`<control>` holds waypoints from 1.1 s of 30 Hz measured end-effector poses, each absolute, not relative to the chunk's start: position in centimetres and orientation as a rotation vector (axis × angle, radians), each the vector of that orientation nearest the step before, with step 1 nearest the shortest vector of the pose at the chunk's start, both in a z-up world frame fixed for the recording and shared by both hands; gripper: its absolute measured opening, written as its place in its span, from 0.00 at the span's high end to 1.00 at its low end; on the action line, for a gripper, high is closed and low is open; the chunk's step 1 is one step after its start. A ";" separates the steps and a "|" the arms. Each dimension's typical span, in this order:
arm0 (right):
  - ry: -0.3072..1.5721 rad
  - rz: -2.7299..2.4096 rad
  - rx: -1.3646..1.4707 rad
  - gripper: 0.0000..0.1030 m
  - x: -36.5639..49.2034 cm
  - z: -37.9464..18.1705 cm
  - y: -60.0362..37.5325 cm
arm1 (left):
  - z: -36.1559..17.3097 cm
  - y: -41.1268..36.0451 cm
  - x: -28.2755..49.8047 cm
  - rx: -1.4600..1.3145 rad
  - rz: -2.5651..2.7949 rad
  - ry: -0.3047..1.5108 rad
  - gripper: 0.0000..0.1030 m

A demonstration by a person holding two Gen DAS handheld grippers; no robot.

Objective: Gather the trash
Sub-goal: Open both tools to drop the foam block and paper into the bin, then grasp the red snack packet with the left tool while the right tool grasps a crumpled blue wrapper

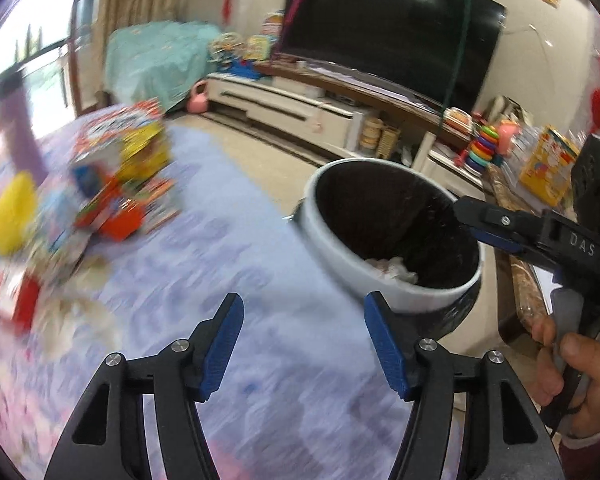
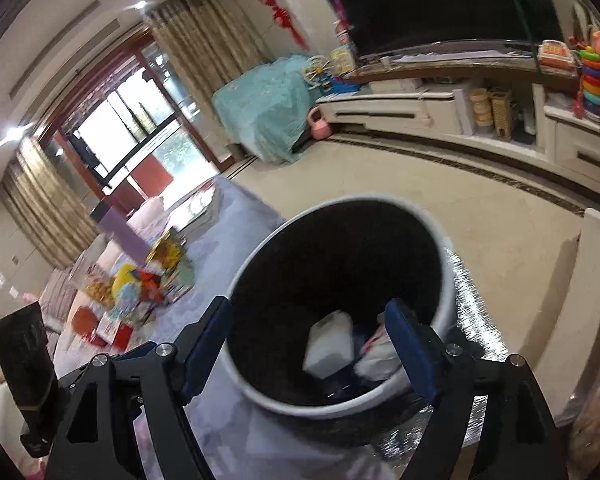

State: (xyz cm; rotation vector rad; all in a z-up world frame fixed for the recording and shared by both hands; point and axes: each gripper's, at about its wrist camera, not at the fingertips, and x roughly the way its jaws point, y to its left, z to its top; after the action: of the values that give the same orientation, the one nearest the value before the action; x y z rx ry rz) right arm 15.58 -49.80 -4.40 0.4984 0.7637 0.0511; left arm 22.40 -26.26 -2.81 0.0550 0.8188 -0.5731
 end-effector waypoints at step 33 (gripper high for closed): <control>0.913 0.423 0.371 0.11 21.2 -7.0 -26.6 | -2.4 0.0 16.3 -0.276 -0.093 0.839 0.36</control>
State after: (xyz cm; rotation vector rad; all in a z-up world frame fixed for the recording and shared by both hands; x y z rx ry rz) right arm 21.16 -26.55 -7.02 0.3711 0.9130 0.4233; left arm 16.28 0.04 -2.40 -0.2759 0.8393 -0.0929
